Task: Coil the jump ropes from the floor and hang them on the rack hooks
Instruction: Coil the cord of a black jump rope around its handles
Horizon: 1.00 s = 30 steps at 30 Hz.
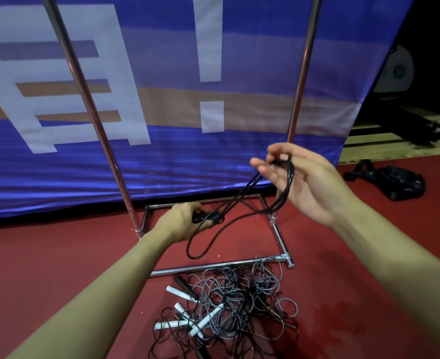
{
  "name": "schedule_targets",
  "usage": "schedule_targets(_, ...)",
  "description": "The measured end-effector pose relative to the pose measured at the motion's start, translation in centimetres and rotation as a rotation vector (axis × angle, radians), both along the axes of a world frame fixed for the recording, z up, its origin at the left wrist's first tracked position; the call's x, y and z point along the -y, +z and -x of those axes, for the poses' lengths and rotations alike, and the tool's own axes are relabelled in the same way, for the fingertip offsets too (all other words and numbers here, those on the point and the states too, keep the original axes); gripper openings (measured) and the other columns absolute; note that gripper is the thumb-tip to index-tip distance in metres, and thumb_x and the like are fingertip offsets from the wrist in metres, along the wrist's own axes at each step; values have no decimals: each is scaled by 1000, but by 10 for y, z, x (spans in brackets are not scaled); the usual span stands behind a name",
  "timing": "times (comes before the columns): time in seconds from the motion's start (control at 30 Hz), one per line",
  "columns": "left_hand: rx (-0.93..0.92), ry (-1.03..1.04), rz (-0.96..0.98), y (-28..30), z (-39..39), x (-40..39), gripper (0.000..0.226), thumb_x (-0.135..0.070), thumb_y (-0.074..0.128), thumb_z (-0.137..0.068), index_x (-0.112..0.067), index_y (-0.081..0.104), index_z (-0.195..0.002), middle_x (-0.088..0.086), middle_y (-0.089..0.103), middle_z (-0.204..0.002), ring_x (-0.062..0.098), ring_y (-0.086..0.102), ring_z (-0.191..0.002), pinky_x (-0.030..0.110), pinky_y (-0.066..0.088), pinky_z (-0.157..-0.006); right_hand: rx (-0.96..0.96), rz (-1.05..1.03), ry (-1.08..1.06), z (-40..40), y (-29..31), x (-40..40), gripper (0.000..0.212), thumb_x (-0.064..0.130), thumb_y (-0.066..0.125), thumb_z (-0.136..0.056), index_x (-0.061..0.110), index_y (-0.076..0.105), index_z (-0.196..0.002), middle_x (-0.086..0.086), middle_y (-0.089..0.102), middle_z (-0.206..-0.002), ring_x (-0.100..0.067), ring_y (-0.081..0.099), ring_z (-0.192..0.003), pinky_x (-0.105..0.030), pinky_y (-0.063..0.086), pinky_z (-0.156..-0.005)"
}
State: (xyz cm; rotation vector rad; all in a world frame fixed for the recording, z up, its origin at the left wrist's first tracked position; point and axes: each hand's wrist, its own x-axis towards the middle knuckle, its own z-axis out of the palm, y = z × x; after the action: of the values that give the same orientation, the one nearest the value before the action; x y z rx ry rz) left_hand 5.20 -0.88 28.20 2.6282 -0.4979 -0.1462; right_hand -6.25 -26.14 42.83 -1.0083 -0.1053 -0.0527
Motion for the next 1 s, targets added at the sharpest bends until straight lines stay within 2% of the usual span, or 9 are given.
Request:
schedule_targets(0.17, -144, -171, -8, 1, 14, 18, 31, -47, 74, -91, -25, 56, -103, -5, 75, -73, 5, 71, -66, 30, 58, -70, -9, -85, -82, -20, 5, 12, 38, -4, 30, -100, 3, 67, -101, -7, 57, -83, -27, 74, -87, -30, 60, -83)
schedule_targets(0.27, -240, -194, 4, 7, 22, 25, 35, -44, 74, -93, -23, 48, -102, 0, 74, -75, 11, 70, -60, 33, 58, -63, -17, -157, -14, -22, 13, 12, 43, 3, 27, -95, 0, 69, -100, -8, 55, -81, -30, 72, -89, -35, 59, -88)
schedule_targets(0.37, -338, -242, 49, 11, 28, 28, 35, -37, 73, -95, -17, 47, -106, 5, 75, -82, 17, 71, -62, 36, 60, -59, 1, -158, 22, -22, 24, 15, 35, 10, 38, -99, -2, 71, -105, -6, 56, -81, -29, 70, -90, -35, 60, -86)
schedule_targets(0.43, -392, -284, 80, 14, 32, 28, 29, -34, 73, -96, -18, 51, -107, 5, 75, -84, 15, 71, -65, 36, 61, -61, 9, 8, -31, -27, 25, 20, 28, -1, 45, -99, 4, 69, -113, -3, 58, -82, -21, 68, -83, -25, 58, -71)
schedule_targets(0.53, -407, -394, -4, 15, 38, 29, 23, -39, 73, -95, -27, 61, -110, -3, 74, -94, 11, 69, -78, 33, 58, -76, 45, 366, -154, -38, 15, 36, 46, -16, 41, -93, 14, 67, -116, 1, 54, -91, -9, 59, -65, -15, 35, -42)
schedule_targets(0.63, -444, -474, -59, 21, 50, 35, 16, -47, 72, -93, -34, 71, -104, -15, 72, -87, 3, 64, -75, 22, 49, -73, 168, 976, -416, -44, 4, 58, 50, -10, 41, -94, 26, 69, -115, 4, 57, -99, -1, 51, -53, -13, 34, -47)
schedule_targets(0.7, -459, -498, -35, 31, 60, 41, 20, -51, 74, -91, -34, 74, -102, -17, 71, -81, 0, 62, -72, 19, 48, -71, 241, 1251, -523, -46, -5, 72, 46, -6, 42, -97, 26, 73, -111, 2, 62, -91, 3, 56, -55, -8, 36, -53)
schedule_targets(0.87, -427, -579, 25, 59, 83, 54, 32, -57, 76, -87, -29, 79, -102, -15, 73, -78, -1, 62, -67, 17, 47, -67, 225, 1385, -588, -47, -32, 96, 36, -9, 47, -95, 11, 76, -101, -7, 67, -90, 12, 62, -64, -4, 39, -65)
schedule_targets(1.0, -402, -636, 76, 79, 98, 61, 28, -51, 76, -90, -25, 80, -98, -4, 70, -72, 4, 55, -58, 22, 44, -60, 236, 1451, -581, -48, -58, 110, 30, -9, 52, -95, 12, 73, -93, -5, 64, -89, 8, 64, -63, -14, 50, -62)
